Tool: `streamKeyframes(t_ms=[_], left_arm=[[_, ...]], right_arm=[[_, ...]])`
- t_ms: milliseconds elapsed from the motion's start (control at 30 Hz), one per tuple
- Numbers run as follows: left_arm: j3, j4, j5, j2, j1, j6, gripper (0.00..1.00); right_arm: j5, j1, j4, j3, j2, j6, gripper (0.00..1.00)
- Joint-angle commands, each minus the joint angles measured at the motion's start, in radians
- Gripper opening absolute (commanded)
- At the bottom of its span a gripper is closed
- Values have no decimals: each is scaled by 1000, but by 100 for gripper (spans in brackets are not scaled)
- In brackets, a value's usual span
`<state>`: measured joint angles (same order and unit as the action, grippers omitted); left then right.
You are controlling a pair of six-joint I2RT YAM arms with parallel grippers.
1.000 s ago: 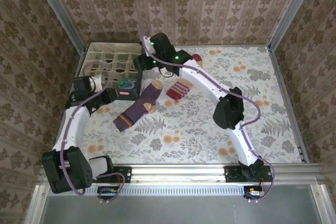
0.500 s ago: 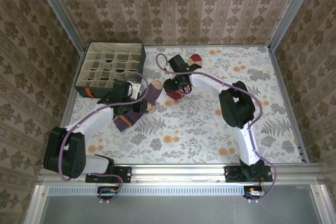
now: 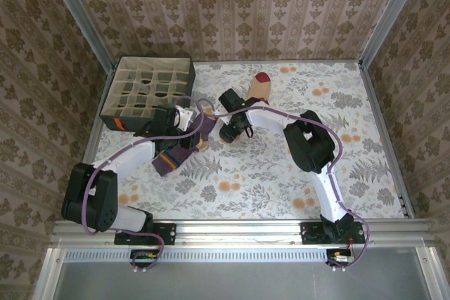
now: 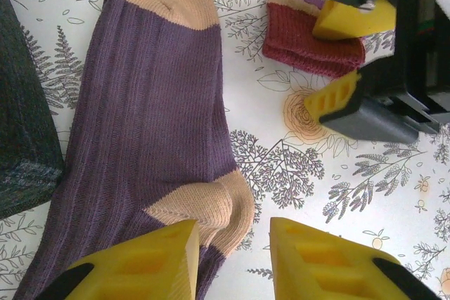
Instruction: Roll the socks
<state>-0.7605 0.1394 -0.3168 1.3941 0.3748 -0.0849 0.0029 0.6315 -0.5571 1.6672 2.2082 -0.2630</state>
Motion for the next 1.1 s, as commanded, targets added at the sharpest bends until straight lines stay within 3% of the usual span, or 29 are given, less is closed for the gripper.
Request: streamKeyframes(t_ms=[0, 67, 233, 433, 567, 633, 867, 1067], left_arm=[[15, -26, -8, -30, 8, 60, 32], [43, -61, -24, -53, 8, 94, 35], [109, -183, -91, -103, 7, 121, 37], [169, -332, -278, -125, 37, 247, 40], [274, -474, -425, -151, 141, 550, 46], [311, -521, -434, -148, 183, 658, 49], [328, -664, -445, -6, 240, 699, 50], [309, -748, -442, 120, 269, 704, 51]], right_arm=[[16, 15, -36, -28, 0, -62, 37], [-10, 19, 14, -118, -63, -73, 21], [-85, 14, 51, -268, -186, -82, 5], [-346, -8, -14, -372, -314, -19, 3], [-495, -10, -55, -426, -348, 30, 2], [-539, -12, -51, -460, -367, 52, 2], [-654, -40, -24, -538, -398, 109, 1], [-682, -58, -36, -555, -402, 117, 3]])
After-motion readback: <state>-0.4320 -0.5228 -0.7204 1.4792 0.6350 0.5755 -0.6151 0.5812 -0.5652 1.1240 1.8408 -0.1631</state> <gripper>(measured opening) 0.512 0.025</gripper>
